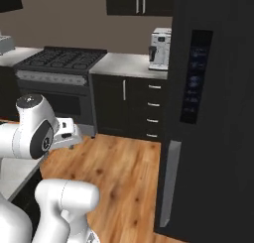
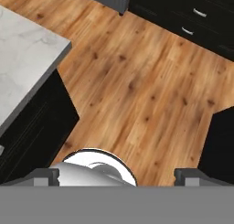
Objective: Grab the lime and onion from the fridge, place them in the blender, close the lid, and turn on the blender to create a marinade.
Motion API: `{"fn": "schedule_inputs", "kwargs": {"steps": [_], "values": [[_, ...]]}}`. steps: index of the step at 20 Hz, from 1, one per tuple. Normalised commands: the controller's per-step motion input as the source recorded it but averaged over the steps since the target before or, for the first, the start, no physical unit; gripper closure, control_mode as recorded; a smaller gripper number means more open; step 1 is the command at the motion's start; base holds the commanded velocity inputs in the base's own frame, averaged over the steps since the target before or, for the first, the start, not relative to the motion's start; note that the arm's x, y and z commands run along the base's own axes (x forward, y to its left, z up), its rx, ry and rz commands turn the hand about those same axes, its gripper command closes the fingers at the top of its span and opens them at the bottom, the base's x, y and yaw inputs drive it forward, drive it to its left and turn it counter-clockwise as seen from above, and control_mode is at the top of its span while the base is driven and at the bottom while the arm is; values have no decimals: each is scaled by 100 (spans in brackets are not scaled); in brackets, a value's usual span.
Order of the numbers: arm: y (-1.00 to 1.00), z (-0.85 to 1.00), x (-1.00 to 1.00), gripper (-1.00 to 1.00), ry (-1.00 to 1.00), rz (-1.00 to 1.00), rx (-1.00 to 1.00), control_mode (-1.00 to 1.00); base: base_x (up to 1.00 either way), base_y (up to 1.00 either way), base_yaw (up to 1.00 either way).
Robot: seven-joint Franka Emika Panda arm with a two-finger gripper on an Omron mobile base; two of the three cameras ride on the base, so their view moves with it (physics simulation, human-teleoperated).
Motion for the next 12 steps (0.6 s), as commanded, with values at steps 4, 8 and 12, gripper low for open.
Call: {"fn": "schedule_inputs", "kwargs": {"steps": [4,8,12], "values": [[0,0,0,-100,0,0,0,100,87,0,-9],[0,0,0,-100,0,0,0,100,83,1,-24],[0,0,0,-100,0,0,0,100,81,0,-32]]}}
